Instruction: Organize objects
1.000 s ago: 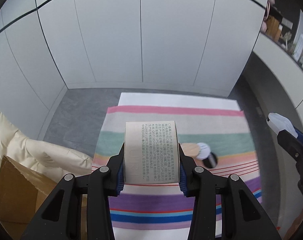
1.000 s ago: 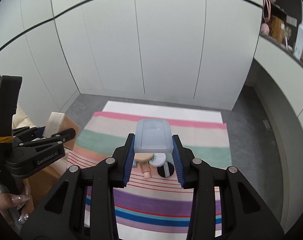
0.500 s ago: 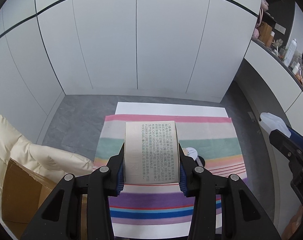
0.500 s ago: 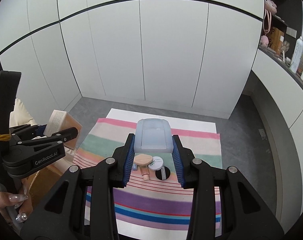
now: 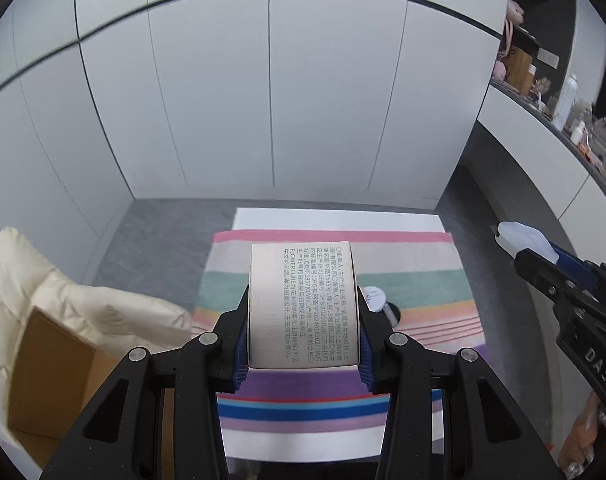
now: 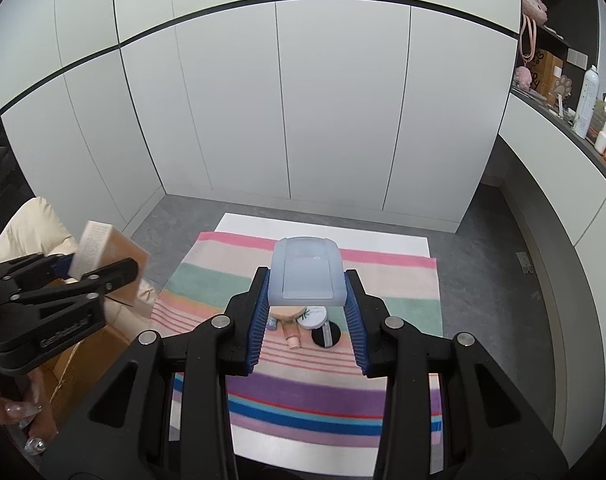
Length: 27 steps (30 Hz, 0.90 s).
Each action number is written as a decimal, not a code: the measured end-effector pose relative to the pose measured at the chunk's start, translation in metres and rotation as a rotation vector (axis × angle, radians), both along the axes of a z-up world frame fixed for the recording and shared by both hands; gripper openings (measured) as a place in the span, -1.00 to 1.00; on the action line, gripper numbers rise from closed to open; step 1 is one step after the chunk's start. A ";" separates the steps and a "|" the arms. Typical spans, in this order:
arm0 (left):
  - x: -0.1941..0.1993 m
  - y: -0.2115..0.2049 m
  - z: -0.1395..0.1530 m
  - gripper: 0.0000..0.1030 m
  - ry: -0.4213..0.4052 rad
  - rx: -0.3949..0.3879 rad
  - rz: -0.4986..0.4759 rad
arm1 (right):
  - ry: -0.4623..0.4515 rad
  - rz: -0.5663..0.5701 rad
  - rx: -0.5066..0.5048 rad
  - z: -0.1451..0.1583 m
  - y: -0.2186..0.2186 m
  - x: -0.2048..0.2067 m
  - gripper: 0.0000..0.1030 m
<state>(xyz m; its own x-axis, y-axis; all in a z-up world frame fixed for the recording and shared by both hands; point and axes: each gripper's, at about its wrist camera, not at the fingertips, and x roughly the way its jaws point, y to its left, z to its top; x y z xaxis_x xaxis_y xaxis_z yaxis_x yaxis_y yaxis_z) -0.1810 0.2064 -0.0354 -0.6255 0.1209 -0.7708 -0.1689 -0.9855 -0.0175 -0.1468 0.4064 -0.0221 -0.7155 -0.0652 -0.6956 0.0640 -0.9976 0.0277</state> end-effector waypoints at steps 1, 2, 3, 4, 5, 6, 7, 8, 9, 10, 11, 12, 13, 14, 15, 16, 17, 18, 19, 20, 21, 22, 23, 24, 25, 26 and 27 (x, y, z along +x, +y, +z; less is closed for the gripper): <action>0.008 0.000 0.002 -0.16 0.006 -0.006 -0.008 | 0.000 0.000 -0.002 0.000 0.000 0.006 -0.27; 0.016 0.000 0.004 -0.16 0.010 -0.011 -0.015 | 0.003 0.003 -0.004 0.000 0.000 0.013 -0.28; 0.024 -0.001 0.006 -0.16 0.015 -0.022 -0.015 | 0.006 0.006 -0.006 0.001 0.000 0.019 -0.28; 0.033 -0.001 0.008 -0.16 0.033 -0.047 -0.008 | 0.010 0.010 -0.009 0.000 0.000 0.026 -0.28; 0.041 -0.001 0.010 -0.16 0.053 -0.066 -0.009 | 0.013 0.014 -0.014 -0.001 0.000 0.033 -0.28; 0.050 -0.001 0.013 -0.16 0.070 -0.076 -0.014 | 0.013 0.013 -0.022 -0.002 0.001 0.040 -0.28; 0.059 -0.002 0.014 -0.16 0.080 -0.081 -0.018 | 0.012 0.015 -0.033 -0.003 0.001 0.046 -0.28; 0.067 -0.002 0.015 -0.16 0.080 -0.091 -0.025 | 0.010 0.021 -0.045 -0.005 0.001 0.054 -0.28; 0.073 -0.004 0.014 -0.16 0.077 -0.093 -0.029 | 0.011 0.023 -0.049 -0.006 0.001 0.060 -0.28; 0.079 -0.007 0.013 -0.16 0.069 -0.087 -0.030 | 0.013 0.021 -0.050 -0.007 0.001 0.067 -0.28; 0.086 -0.010 0.011 -0.16 0.057 -0.078 -0.032 | 0.017 0.023 -0.052 -0.007 0.000 0.076 -0.28; 0.091 -0.013 0.011 -0.16 0.049 -0.072 -0.035 | 0.020 0.025 -0.055 -0.007 0.000 0.083 -0.27; 0.097 -0.017 0.010 -0.16 0.042 -0.064 -0.036 | 0.022 0.025 -0.058 -0.007 0.000 0.089 -0.27; 0.102 -0.020 0.009 -0.16 0.035 -0.060 -0.040 | 0.022 0.026 -0.060 -0.008 -0.001 0.097 -0.28; 0.108 -0.023 0.007 -0.16 0.019 -0.057 -0.044 | 0.021 0.025 -0.061 -0.008 -0.001 0.104 -0.28; 0.114 -0.027 0.005 -0.16 0.000 -0.048 -0.042 | 0.016 0.021 -0.061 -0.009 -0.001 0.111 -0.28; 0.118 -0.029 0.003 -0.16 -0.017 -0.040 -0.046 | 0.008 0.016 -0.062 -0.010 0.000 0.118 -0.28; 0.123 -0.033 0.000 -0.16 -0.035 -0.029 -0.052 | 0.002 0.011 -0.059 -0.012 0.000 0.127 -0.28; 0.129 -0.036 -0.002 -0.16 -0.043 -0.027 -0.053 | 0.000 0.009 -0.058 -0.014 0.000 0.134 -0.28; 0.135 -0.039 -0.004 -0.16 -0.046 -0.033 -0.053 | -0.005 0.009 -0.060 -0.016 0.000 0.141 -0.28; 0.141 -0.042 -0.006 -0.16 -0.044 -0.041 -0.050 | -0.015 0.008 -0.069 -0.018 0.001 0.148 -0.28; 0.146 -0.046 -0.009 -0.16 -0.042 -0.046 -0.047 | -0.024 0.007 -0.078 -0.020 0.001 0.153 -0.28; 0.151 -0.050 -0.011 -0.16 -0.043 -0.047 -0.043 | -0.033 0.012 -0.085 -0.023 0.001 0.160 -0.28; 0.156 -0.054 -0.014 -0.16 -0.048 -0.045 -0.038 | -0.042 0.020 -0.088 -0.025 0.001 0.167 -0.28; 0.160 -0.058 -0.016 -0.16 -0.055 -0.038 -0.038 | -0.049 0.022 -0.089 -0.027 0.001 0.172 -0.28; 0.164 -0.061 -0.019 -0.16 -0.058 -0.030 -0.030 | -0.057 0.024 -0.091 -0.029 0.001 0.179 -0.27; 0.170 -0.065 -0.022 -0.16 -0.056 -0.026 -0.017 | -0.065 0.029 -0.091 -0.032 0.000 0.185 -0.28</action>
